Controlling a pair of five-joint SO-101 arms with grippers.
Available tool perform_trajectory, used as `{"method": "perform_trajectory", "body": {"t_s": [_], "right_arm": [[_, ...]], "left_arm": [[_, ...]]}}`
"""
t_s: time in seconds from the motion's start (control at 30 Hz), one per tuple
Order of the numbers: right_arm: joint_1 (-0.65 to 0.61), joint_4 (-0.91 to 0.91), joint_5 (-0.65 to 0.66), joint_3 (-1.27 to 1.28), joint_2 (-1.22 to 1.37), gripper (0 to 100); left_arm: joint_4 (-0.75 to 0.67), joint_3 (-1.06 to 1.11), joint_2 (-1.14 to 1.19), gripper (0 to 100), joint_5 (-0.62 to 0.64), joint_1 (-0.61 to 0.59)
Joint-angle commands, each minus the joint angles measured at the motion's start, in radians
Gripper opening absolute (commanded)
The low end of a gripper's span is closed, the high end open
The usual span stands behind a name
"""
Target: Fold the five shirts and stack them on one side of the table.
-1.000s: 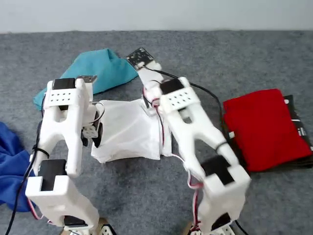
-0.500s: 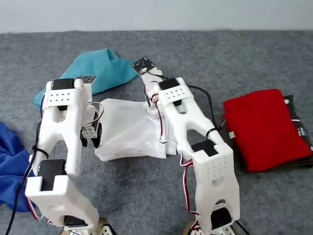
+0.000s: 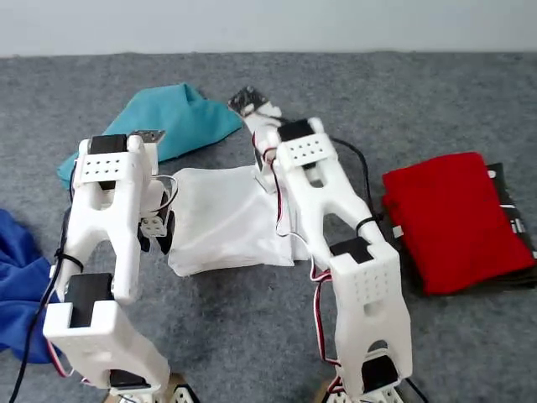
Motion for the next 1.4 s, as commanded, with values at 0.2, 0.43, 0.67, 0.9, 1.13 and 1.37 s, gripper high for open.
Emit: {"method": "perform_trajectory", "body": {"t_s": [0.2, 0.43, 0.67, 0.9, 1.13, 1.37], "right_arm": [[-0.047, 0.456, -0.025, -0.097, -0.268, 10.3], [-0.222, 0.334, -0.051, 0.181, -0.266, 10.1], [-0.242, 0.269, -0.078, 0.347, -0.265, 10.1], [-0.234, 0.165, -0.068, 0.497, -0.265, 10.1], [-0.107, 0.166, 0.006, 0.522, -0.266, 10.0], [-0.047, 0.17, 0.058, 0.522, -0.268, 6.1]], "left_arm": [[0.017, -0.001, -0.048, 12, -0.011, -0.005], [0.017, -0.001, -0.048, 12, -0.011, -0.006], [0.02, -0.001, -0.048, 12, -0.011, -0.006], [0.02, -0.001, -0.048, 12, -0.011, -0.006], [0.021, -0.001, -0.048, 12, -0.011, -0.006], [0.02, -0.001, -0.048, 12, -0.011, -0.006]]}}
